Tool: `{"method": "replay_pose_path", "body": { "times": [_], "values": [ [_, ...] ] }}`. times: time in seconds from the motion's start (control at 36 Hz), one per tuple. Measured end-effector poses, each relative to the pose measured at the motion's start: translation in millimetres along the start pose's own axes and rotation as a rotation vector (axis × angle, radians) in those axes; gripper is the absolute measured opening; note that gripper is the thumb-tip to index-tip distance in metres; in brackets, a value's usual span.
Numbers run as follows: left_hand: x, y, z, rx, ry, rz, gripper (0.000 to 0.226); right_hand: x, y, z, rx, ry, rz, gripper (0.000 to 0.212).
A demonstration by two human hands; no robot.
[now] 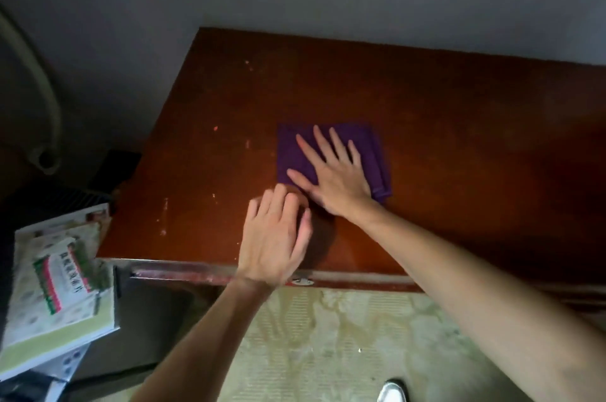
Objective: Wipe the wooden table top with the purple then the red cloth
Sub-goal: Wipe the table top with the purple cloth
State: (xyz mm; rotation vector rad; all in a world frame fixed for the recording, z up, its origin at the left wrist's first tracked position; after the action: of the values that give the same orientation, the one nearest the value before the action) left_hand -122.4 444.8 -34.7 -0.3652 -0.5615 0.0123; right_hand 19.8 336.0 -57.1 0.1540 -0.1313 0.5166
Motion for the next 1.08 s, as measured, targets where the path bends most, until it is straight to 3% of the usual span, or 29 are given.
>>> {"method": "replay_pose_path", "body": {
  "times": [0.28,0.39,0.61,1.08],
  "values": [
    [-6.4,127.8,60.1,0.16,0.192,-0.018,0.041,-106.0,54.3,0.9,0.003,-0.059,0.278,0.078],
    [-6.9,153.1,59.9,0.181,0.28,-0.03,0.046,-95.4,47.3,5.7,0.001,-0.007,0.392,0.08],
    [-7.7,157.7,57.2,0.144,0.279,-0.033,0.045,-6.5,21.5,6.4,0.04,0.159,0.704,0.076],
    [-5.3,163.2,57.0,0.059,0.363,0.028,0.049,271.8,-33.1,-31.9,0.059,0.075,0.413,0.086]
  ]
}}
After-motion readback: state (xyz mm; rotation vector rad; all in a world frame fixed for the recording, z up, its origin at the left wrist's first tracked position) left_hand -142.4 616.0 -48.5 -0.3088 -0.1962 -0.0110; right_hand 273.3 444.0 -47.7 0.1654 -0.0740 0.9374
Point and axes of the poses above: each hand's wrist, its own x-axis towards the middle knuckle, its own z-axis out of the back of the hand, y = z × x, the point moved 1 cm from there along x, towards the middle knuckle, and after that the axes turned 10 degrees about -y, right-handed, at the moved point
